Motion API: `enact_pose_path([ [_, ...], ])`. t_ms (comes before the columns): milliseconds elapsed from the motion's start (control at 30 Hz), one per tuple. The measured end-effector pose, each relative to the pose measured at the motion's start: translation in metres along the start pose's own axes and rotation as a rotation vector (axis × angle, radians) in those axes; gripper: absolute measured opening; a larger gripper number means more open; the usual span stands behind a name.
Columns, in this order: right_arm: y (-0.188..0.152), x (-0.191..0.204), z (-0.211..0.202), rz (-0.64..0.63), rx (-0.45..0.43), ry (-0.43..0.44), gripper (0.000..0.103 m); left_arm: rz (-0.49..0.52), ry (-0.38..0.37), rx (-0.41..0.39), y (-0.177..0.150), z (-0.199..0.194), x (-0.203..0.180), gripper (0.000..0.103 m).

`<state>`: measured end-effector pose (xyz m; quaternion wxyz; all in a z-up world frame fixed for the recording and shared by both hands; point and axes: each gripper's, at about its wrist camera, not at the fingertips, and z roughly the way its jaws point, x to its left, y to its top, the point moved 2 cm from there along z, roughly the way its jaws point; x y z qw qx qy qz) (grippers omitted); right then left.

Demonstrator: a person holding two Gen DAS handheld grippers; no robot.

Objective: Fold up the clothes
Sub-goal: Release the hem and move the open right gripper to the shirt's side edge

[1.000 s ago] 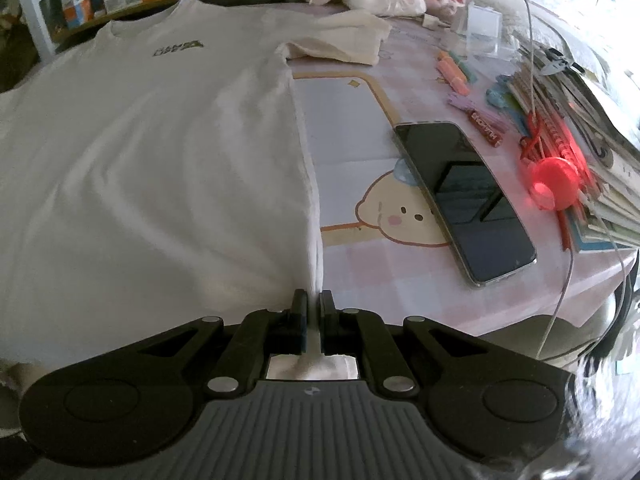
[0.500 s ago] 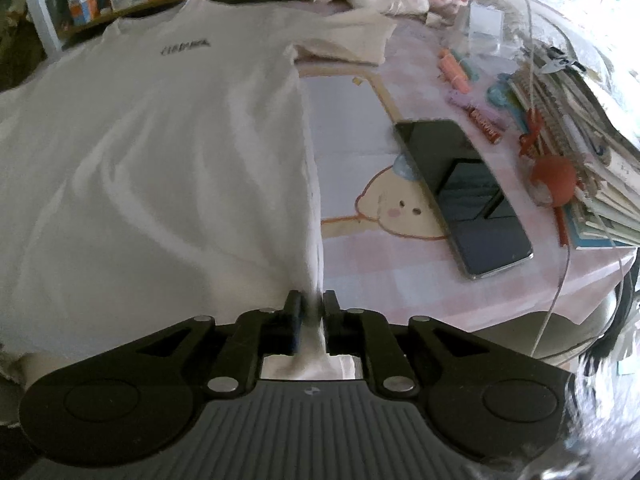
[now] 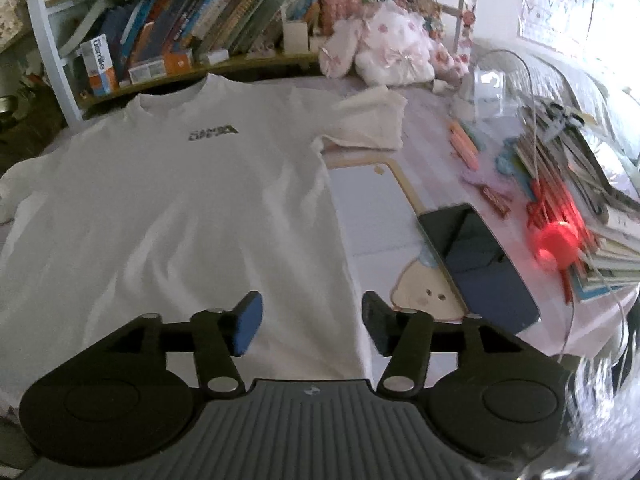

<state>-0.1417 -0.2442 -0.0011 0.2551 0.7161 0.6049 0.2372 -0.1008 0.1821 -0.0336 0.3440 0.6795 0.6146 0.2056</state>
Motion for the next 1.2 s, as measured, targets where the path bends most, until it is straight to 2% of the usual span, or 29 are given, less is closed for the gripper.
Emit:
enact_pose_path([
  [133,0.006,0.008,0.001,0.012,-0.013,-0.004,0.058,0.027,-0.011,-0.008,0.001,0.003,-0.01,0.081],
  [400,0.016,0.01,0.007,0.011,-0.019,-0.008,0.062,0.033,-0.025,0.016,0.002,0.015,-0.021,0.082],
  [633,0.029,-0.004,0.026,0.007,0.001,0.001,0.063,0.025,-0.002,0.022,0.01,0.03,-0.038,0.087],
  [933,0.072,-0.044,0.08,0.036,0.037,0.06,0.063,0.012,0.056,0.058,0.029,0.059,-0.082,0.089],
  [1200,0.134,-0.101,0.152,0.127,0.062,0.118,0.062,-0.024,0.122,0.11,0.033,0.074,-0.121,0.089],
])
